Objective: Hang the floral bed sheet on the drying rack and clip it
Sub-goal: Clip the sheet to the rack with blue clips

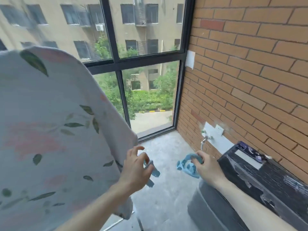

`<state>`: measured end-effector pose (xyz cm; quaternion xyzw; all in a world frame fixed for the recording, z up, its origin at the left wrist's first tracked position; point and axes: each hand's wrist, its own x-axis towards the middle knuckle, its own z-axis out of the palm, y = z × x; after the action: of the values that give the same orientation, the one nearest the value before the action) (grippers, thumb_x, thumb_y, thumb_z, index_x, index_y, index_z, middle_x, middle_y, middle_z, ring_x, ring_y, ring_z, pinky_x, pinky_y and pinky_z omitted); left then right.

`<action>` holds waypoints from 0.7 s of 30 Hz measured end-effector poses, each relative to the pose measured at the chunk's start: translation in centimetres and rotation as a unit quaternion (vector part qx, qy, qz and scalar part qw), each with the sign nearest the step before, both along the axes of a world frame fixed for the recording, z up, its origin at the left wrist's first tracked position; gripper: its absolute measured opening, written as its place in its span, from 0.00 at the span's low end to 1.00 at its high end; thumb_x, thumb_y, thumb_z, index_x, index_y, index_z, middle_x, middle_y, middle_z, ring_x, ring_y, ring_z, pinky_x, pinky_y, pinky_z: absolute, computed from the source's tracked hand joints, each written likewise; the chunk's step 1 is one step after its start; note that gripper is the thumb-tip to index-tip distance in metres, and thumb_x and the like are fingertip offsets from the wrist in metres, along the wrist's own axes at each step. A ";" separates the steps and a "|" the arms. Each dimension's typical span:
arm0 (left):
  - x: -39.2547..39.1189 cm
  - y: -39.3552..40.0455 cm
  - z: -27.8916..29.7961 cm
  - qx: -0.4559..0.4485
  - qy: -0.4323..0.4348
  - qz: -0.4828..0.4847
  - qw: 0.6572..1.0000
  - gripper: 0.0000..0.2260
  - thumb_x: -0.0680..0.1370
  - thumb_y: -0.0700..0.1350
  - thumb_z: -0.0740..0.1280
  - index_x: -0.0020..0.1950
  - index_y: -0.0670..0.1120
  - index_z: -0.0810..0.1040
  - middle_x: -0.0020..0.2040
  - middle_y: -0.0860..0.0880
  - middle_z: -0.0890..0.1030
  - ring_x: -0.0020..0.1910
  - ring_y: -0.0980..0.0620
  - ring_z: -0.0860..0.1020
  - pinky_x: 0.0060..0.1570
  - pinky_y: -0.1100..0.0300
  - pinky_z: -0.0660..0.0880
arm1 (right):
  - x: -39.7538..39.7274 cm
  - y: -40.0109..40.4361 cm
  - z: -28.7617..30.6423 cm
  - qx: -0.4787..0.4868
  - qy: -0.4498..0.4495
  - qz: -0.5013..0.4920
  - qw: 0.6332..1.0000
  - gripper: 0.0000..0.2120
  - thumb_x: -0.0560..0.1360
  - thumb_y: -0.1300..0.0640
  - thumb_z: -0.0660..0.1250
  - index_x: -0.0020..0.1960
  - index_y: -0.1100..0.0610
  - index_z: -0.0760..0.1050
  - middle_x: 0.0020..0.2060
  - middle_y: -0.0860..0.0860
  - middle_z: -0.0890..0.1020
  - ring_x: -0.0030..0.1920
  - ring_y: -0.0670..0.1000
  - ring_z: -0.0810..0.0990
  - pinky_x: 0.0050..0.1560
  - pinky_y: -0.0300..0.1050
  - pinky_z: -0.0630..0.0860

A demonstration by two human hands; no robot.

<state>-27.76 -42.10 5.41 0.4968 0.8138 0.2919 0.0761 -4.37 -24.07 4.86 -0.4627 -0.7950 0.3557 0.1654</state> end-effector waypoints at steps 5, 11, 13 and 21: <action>-7.4 -9.5 5.8 0.012 -0.051 0.083 0.995 0.19 0.70 0.64 0.58 0.42 0.50 0.74 0.64 0.50 0.71 0.62 0.46 0.74 0.58 0.58 0.68 | -10.2 -6.8 7.2 0.018 0.102 0.099 0.990 0.04 0.81 0.53 0.67 0.47 0.49 0.79 0.38 0.46 0.84 0.37 0.46 0.84 0.41 0.51 0.79; -12.6 -21.5 13.9 0.040 -0.013 0.150 0.988 0.17 0.68 0.64 0.65 0.48 0.53 0.73 0.55 0.54 0.72 0.54 0.52 0.73 0.53 0.57 0.69 | -20.7 -16.7 13.6 -0.020 0.191 0.213 0.958 0.07 0.80 0.61 0.67 0.47 0.51 0.80 0.38 0.49 0.84 0.35 0.47 0.81 0.36 0.40 0.75; -14.3 -25.1 16.0 0.019 0.000 0.160 0.987 0.15 0.72 0.61 0.69 0.53 0.56 0.72 0.55 0.55 0.72 0.54 0.52 0.73 0.51 0.58 0.68 | -23.6 -20.1 15.2 -0.010 0.199 0.240 0.950 0.07 0.81 0.59 0.67 0.47 0.49 0.81 0.38 0.49 0.83 0.36 0.47 0.79 0.38 0.42 0.75; -20.5 -36.7 21.8 0.014 0.033 0.188 0.981 0.26 0.73 0.62 0.71 0.69 0.57 0.70 0.65 0.58 0.72 0.60 0.52 0.74 0.59 0.55 0.73 | -30.6 -31.1 20.8 0.068 0.234 0.274 0.930 0.09 0.84 0.51 0.65 0.46 0.50 0.80 0.39 0.44 0.86 0.34 0.62 0.78 0.32 0.51 0.75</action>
<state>-48.27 -78.83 27.20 0.3451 0.8905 0.2960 -0.0142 -34.95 -55.14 25.66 -0.1177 -0.8521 0.4302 0.2739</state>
